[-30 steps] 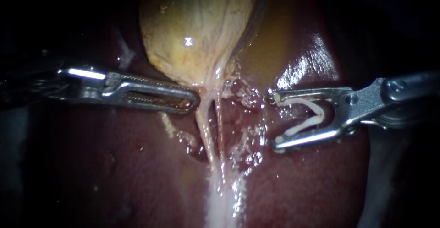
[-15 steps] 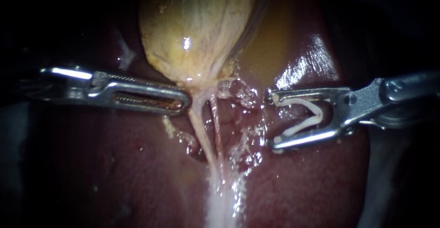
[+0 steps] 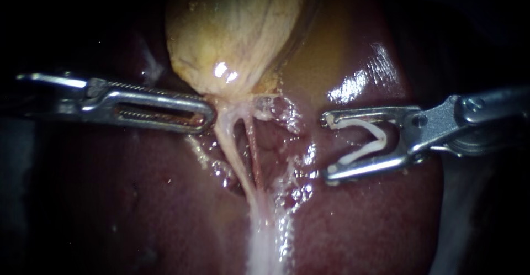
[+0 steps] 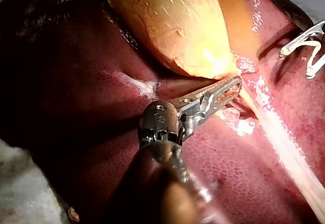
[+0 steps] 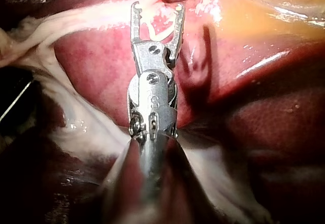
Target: Clipping first clip left tube
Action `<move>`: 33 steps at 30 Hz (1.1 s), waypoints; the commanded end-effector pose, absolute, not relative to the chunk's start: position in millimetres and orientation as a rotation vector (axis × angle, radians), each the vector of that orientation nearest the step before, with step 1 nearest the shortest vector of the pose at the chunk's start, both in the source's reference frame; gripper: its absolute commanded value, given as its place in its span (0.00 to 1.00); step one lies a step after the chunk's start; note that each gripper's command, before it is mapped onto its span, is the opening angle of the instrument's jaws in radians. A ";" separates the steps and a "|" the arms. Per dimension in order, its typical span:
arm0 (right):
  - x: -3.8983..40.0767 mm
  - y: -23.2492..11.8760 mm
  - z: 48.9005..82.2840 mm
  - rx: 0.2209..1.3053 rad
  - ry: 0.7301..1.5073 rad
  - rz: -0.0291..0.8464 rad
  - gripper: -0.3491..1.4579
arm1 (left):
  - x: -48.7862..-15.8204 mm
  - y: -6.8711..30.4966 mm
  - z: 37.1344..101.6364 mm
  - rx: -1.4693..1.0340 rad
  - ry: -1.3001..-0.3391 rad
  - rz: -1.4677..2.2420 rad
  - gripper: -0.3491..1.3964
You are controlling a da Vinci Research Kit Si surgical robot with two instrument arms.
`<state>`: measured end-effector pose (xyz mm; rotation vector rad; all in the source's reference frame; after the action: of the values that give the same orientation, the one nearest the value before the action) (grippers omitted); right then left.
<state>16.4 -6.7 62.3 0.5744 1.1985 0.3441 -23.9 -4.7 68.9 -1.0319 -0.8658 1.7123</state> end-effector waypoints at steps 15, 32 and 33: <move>22.6 -10.1 65.3 0.604 1.205 0.324 0.47 | -24.2 -5.0 68.5 -1.031 -0.862 1.711 0.00; 26.8 -13.0 69.1 0.659 1.203 0.326 0.47 | -24.4 -5.2 68.2 -1.034 -0.858 1.715 0.00; 26.9 -13.3 69.2 0.662 1.199 0.329 0.47 | -24.4 -5.2 68.2 -1.034 -0.858 1.715 0.00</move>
<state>27.1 -13.5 69.4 0.6656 1.1994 0.3258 -24.4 -5.2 68.2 -1.0346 -0.8580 1.7150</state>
